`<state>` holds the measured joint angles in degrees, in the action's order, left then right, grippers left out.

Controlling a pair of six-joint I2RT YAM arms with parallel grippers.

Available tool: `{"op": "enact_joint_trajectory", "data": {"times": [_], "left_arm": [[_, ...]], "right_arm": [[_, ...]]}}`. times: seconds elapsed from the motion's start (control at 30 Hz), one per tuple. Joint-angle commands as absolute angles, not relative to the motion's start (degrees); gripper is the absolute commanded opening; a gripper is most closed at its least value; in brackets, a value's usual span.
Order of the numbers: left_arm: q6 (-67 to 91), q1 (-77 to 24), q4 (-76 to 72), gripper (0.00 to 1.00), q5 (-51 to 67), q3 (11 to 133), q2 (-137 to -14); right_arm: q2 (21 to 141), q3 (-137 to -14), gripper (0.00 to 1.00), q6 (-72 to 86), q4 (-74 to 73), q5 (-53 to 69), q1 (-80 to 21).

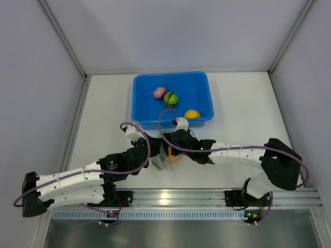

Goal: Open the zip-top bag and remove the fake food

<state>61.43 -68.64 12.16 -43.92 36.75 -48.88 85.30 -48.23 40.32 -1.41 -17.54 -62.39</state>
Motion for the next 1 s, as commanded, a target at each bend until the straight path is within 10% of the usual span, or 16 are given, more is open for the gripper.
{"op": "enact_joint_trajectory", "data": {"times": [0.0, 0.73, 0.97], "left_arm": [[62.4, -69.7, 6.3, 0.0, -38.1, 38.4, -48.4], [62.0, -69.7, 6.3, 0.0, -40.5, 36.9, -49.0], [62.2, -69.7, 6.4, 0.0, -40.4, 36.7, -49.4]], "right_arm": [[86.3, -52.3, 0.86, 39.8, -2.9, -15.9, -62.6], [89.9, -54.2, 0.87, 36.3, -17.3, -14.0, -63.9], [86.4, -54.9, 0.74, 36.0, -17.7, -14.4, -64.2]]}}
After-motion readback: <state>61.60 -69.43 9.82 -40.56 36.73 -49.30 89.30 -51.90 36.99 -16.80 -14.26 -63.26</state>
